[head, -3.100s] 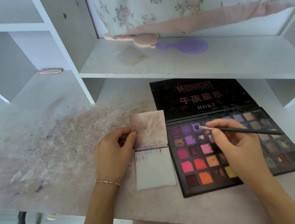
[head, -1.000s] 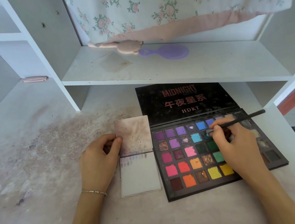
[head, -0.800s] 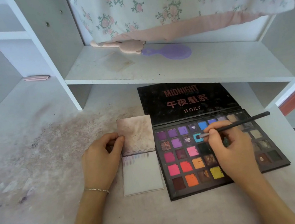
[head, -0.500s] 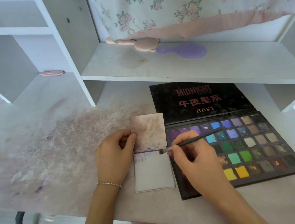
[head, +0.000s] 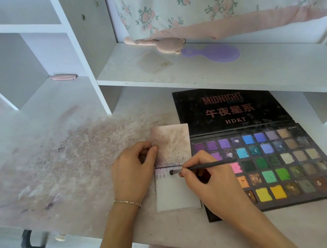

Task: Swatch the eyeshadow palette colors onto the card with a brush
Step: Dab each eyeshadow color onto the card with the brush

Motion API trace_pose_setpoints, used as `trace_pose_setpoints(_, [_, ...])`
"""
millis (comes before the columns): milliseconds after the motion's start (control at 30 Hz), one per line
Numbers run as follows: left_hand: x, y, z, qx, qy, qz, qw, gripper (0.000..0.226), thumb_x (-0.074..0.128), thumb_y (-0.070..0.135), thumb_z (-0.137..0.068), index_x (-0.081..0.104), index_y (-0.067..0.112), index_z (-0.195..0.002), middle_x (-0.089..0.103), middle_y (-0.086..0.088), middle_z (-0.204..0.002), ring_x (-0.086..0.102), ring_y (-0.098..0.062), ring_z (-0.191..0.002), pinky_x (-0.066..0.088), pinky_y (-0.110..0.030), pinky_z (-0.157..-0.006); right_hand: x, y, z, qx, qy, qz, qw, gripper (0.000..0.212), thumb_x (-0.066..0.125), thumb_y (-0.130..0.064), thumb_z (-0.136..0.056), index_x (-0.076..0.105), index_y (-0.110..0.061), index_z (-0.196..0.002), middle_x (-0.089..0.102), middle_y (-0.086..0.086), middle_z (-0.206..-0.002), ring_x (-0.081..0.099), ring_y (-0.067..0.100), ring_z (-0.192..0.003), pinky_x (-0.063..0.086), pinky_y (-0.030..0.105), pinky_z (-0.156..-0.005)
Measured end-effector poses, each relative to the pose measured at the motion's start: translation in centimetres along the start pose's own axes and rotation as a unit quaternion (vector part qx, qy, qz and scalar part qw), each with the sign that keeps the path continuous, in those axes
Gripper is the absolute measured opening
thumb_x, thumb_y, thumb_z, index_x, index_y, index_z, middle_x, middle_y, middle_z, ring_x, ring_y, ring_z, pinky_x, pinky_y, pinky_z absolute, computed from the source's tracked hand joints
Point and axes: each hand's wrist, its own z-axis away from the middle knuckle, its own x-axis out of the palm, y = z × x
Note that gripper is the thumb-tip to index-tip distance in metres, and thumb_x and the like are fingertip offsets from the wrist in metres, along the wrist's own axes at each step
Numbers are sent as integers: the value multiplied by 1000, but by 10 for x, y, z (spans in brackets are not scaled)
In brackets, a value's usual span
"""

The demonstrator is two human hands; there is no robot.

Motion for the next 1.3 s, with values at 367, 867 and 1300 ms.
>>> trace_pose_setpoints(367, [0,1,1,-7,-5,1,1000,7,62,27,-82,68,25,-80,56,20,-63,52,2,-63,38,-15,-59,-1,-2,1,11,-24,29,999,13,60,-13,-83,55,-24,-78,58,-10,-74,53,5,-76,47,17,-64])
trace_pose_setpoints(867, [0,2,1,-10,-10,5,1000,7,62,28,-82,68,25,-80,58,21,-64,53,0,-65,42,-22,-62,0,-3,-1,14,-24,43,999,16,58,-14,-85,52,-28,-78,57,-9,-75,52,3,-76,45,12,-63])
trace_pose_setpoints(1300, [0,0,1,-4,-2,-8,1000,6,63,28,-81,68,26,-80,55,22,-61,51,4,-60,35,-13,-57,0,-2,0,18,-33,42,998,8,58,-15,-84,56,-22,-82,57,-10,-77,52,3,-77,47,15,-65])
